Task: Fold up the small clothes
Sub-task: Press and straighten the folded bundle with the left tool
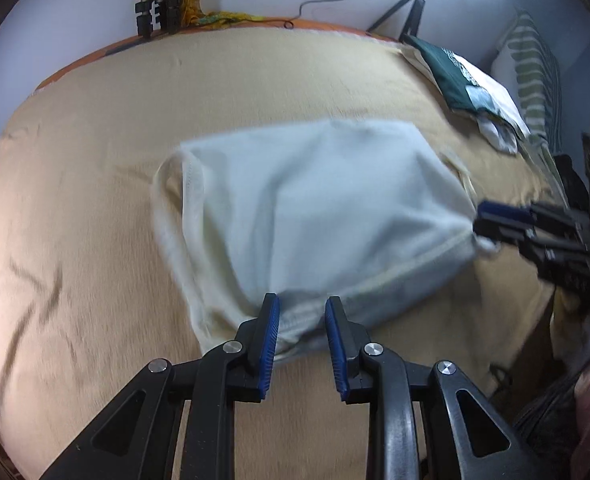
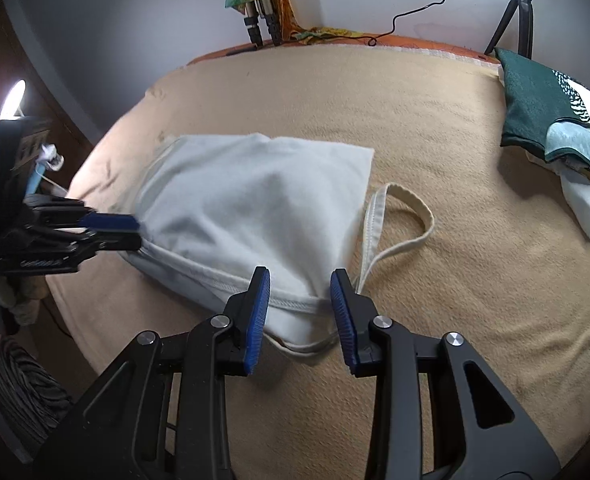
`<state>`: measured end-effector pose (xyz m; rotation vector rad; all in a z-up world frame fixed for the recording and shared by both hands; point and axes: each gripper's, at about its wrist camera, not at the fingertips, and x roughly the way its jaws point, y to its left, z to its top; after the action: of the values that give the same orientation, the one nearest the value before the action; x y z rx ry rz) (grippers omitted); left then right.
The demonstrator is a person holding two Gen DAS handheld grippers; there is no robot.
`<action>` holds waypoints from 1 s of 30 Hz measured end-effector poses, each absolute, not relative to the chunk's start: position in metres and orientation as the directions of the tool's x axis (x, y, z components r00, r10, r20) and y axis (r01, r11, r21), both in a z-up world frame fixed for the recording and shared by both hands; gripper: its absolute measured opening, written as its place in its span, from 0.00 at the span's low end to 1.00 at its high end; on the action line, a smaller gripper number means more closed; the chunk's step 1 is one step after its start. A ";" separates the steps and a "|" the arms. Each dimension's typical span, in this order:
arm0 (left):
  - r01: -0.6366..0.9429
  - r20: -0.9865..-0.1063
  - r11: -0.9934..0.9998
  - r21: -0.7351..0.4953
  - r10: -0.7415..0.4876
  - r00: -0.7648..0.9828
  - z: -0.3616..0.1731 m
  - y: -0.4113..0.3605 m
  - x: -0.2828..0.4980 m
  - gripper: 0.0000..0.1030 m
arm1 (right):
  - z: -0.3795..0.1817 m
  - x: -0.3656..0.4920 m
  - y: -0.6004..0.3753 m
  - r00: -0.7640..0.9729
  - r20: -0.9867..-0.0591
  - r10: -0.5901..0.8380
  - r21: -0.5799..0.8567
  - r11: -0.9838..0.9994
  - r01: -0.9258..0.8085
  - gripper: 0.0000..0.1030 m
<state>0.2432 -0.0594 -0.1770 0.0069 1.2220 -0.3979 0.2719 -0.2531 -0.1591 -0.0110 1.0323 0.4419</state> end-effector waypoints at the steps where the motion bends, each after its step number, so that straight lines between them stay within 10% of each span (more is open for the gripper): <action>1: 0.306 -0.912 0.932 -0.195 -0.287 0.294 -0.177 -0.057 0.234 0.23 | -0.160 0.268 -0.253 0.436 -0.836 0.333 0.173 0.914 -0.367 0.33; 30: 0.262 -0.869 0.927 -0.269 -0.351 0.348 -0.178 -0.035 0.227 0.30 | -0.165 0.246 -0.223 0.364 -0.864 0.348 0.138 0.859 -0.494 0.24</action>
<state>0.2269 -0.0354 -0.1779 -0.0877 1.1491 -0.3978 0.2456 -0.2227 -0.1652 -0.1542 1.0692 0.5439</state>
